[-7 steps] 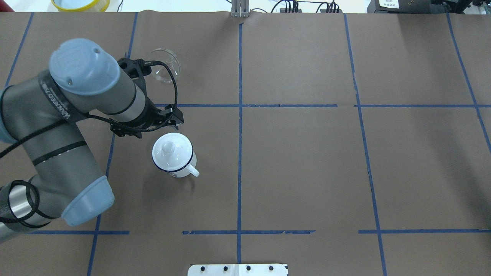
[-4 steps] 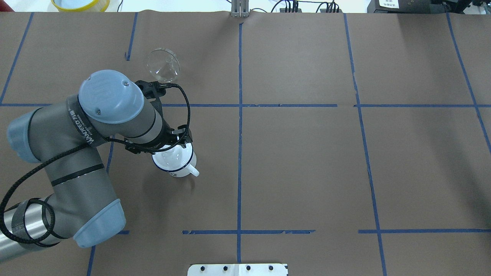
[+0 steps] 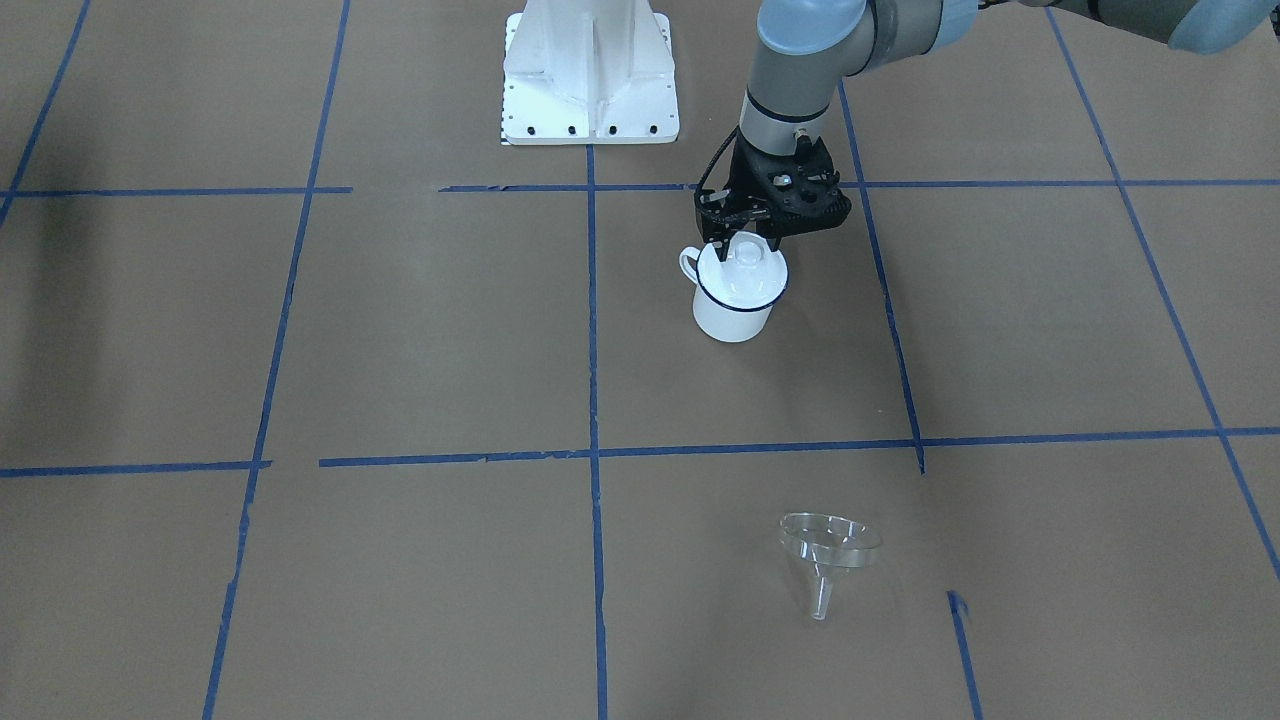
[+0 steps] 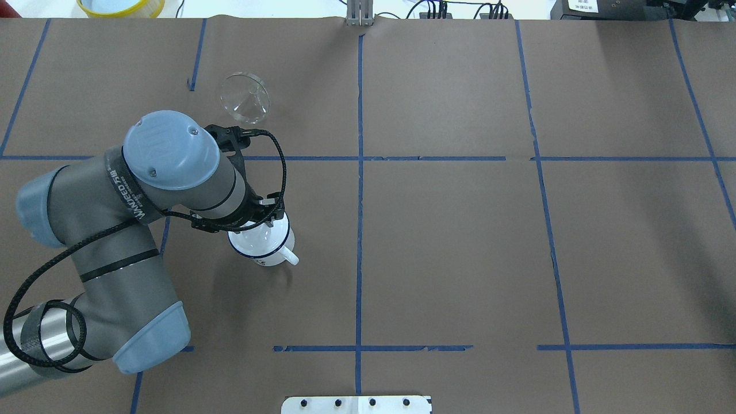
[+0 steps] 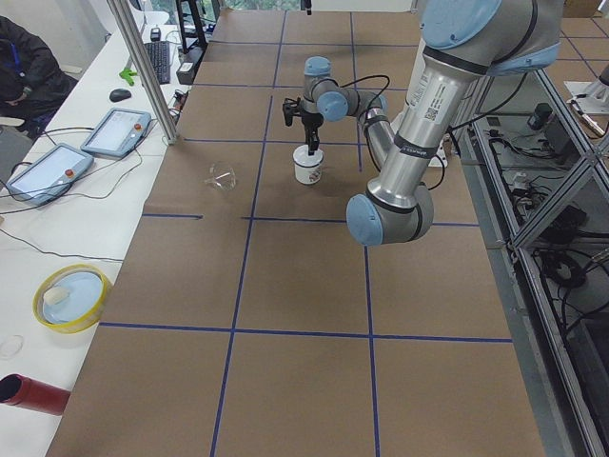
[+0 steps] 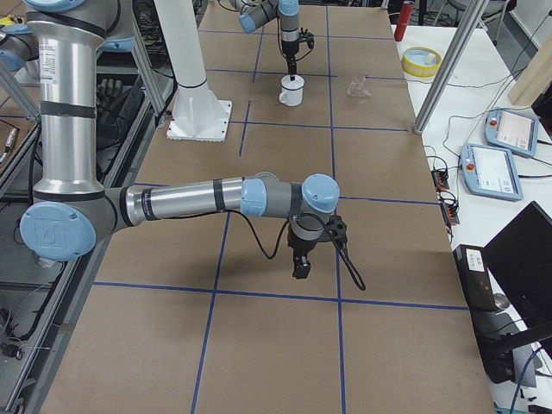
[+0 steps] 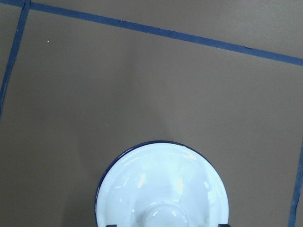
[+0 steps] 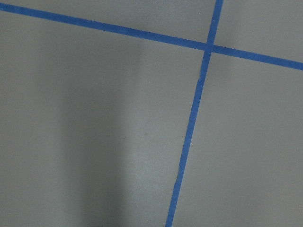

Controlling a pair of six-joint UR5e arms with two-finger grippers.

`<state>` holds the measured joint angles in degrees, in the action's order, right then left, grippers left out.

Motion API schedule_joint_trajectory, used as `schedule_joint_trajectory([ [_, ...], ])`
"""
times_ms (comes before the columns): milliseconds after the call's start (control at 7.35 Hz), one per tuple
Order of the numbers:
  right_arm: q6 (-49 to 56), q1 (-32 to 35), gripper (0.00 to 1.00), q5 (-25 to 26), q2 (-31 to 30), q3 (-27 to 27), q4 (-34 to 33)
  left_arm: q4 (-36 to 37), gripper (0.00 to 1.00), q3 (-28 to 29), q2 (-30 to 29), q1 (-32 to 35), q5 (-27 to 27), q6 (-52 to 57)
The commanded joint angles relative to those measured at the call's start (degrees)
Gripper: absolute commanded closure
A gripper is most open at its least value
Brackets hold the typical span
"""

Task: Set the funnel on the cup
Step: 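Grasp the white lid's knob with the left gripper and lift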

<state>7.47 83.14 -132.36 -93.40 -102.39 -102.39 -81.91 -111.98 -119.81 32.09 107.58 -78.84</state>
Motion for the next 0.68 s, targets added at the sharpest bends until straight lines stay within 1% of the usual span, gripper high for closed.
schedule_joint_trajectory([
  [0,0.00,0.00,0.00,0.00,0.06,0.00,0.00,0.00,1.00,0.01,-0.08,0.00,-0.09,0.36],
  [272,0.00,0.00,0.00,0.00,-0.03,0.00,0.00,0.09,1.00,-0.87,-0.16,0.08,-0.09,0.53],
  [408,0.00,0.00,0.00,0.00,-0.03,0.00,0.00,0.43,1.00,-2.26,0.18,0.69,-0.09,0.80],
  [544,0.00,0.00,0.00,0.00,-0.03,0.09,0.00,2.00,1.00,-6.10,0.45,4.87,0.26,6.54],
])
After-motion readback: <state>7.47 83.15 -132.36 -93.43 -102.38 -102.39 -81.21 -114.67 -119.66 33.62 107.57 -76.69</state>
